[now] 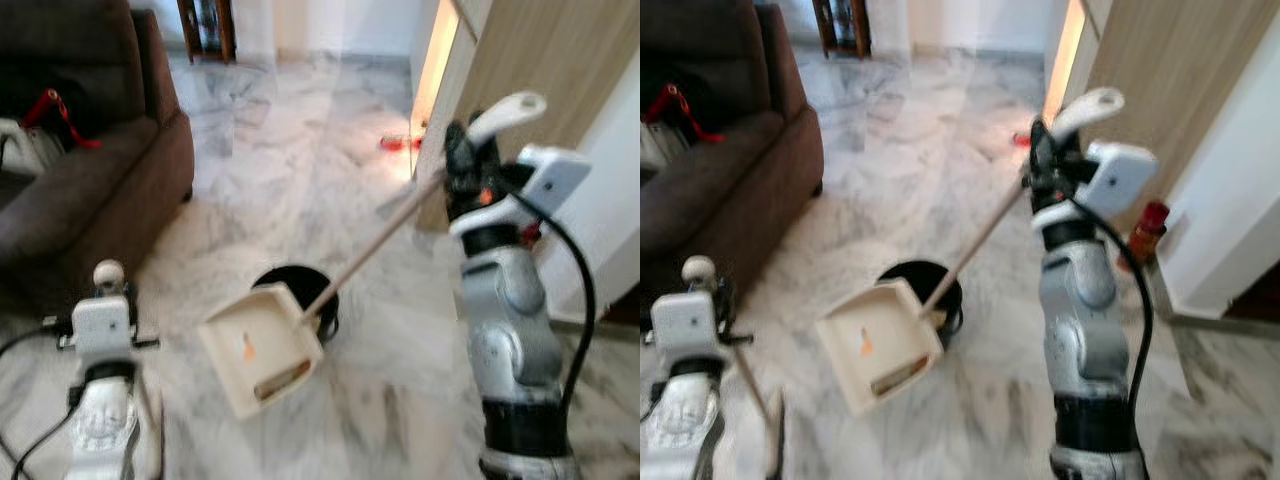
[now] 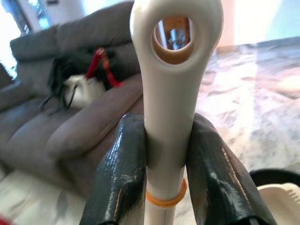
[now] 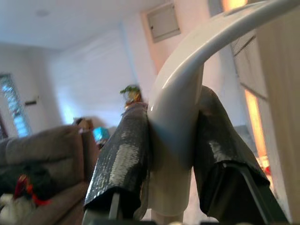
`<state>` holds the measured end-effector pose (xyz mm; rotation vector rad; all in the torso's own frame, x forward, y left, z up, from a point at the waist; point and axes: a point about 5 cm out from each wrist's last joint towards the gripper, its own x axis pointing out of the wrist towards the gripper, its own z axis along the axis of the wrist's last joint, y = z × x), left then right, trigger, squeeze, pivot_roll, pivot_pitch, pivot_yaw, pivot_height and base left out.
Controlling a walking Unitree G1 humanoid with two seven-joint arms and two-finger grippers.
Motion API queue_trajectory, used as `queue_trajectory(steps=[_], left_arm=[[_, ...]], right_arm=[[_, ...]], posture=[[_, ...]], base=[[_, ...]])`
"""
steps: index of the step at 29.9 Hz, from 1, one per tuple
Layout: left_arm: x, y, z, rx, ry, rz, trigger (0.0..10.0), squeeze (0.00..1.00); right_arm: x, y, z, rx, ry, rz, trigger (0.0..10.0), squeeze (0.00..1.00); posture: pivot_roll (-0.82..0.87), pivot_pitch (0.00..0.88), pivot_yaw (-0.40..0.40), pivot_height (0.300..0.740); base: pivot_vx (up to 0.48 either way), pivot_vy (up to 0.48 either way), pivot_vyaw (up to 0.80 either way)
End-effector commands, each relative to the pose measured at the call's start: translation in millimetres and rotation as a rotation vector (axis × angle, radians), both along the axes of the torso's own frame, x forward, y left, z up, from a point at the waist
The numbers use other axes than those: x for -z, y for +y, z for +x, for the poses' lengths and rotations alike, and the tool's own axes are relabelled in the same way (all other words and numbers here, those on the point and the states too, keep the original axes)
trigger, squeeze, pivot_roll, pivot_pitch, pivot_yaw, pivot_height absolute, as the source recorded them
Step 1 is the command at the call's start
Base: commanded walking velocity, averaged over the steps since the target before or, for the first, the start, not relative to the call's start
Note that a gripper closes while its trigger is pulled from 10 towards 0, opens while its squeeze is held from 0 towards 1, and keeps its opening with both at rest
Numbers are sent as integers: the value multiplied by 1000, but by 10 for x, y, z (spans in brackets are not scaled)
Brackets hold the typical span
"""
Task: Sweep floor
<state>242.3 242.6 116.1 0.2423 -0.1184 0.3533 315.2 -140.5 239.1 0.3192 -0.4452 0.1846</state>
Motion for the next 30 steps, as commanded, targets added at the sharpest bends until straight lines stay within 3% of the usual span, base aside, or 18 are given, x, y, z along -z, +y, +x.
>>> queue_trajectory(steps=[1,11,16,30], left_arm=[[-118,-66,27,23,-48,30,10000,0],[-122,-67,34,19,-51,30,10000,0],[-122,-71,34,18,-51,29,10000,0],[-116,-76,40,11,-50,26,10000,0]], right_arm=[[-141,-65,-35,25,-65,16,10000,0],[-158,-37,-41,13,-79,-6,10000,0],[-165,-18,-45,3,-82,-15,10000,0],[-179,-18,-37,-1,-81,3,10000,0]], posture=[[4,0,-1,740],[8,0,-3,740],[9,0,-6,740],[11,0,-8,740]], base=[[345,0,0],[339,0,0],[341,0,709],[342,0,0]])
